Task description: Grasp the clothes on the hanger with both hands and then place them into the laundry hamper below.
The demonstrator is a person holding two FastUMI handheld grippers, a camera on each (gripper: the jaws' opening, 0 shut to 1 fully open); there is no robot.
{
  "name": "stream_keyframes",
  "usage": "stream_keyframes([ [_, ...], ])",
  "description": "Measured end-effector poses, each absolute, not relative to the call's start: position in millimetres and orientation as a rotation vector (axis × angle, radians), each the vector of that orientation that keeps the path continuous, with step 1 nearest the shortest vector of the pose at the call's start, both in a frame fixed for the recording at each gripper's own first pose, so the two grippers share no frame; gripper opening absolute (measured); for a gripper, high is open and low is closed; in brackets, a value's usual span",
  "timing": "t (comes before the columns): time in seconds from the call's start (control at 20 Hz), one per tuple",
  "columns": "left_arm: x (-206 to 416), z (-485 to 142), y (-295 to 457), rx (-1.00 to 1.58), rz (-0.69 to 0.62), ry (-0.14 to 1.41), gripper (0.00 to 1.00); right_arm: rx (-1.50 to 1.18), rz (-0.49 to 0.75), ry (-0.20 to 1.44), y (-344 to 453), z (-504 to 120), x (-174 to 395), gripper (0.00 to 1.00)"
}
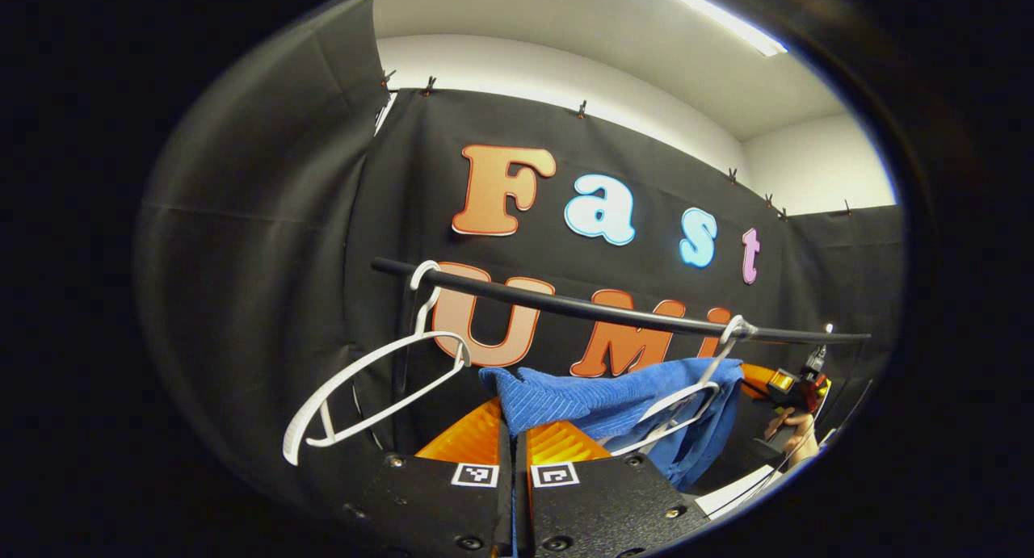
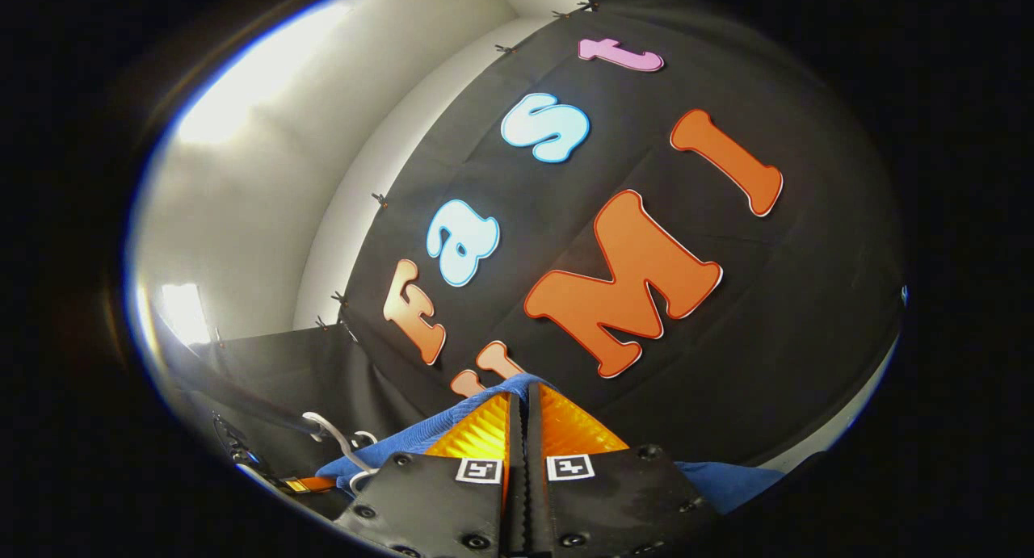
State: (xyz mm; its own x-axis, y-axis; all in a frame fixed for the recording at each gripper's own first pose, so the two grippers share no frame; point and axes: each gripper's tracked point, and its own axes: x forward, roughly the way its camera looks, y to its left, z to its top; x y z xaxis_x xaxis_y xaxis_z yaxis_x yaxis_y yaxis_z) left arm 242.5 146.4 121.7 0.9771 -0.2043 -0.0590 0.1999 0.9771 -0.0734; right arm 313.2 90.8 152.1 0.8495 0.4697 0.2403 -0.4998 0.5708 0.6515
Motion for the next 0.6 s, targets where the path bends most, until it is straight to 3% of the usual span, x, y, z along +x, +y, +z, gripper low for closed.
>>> stream_keyframes([
  [0.6, 278.7, 45.5, 152.9, -0.087, -0.227, 0.211, 0.01, 0.728, 0.502, 0.031, 87.6, 114.6, 340.4, 0.07],
])
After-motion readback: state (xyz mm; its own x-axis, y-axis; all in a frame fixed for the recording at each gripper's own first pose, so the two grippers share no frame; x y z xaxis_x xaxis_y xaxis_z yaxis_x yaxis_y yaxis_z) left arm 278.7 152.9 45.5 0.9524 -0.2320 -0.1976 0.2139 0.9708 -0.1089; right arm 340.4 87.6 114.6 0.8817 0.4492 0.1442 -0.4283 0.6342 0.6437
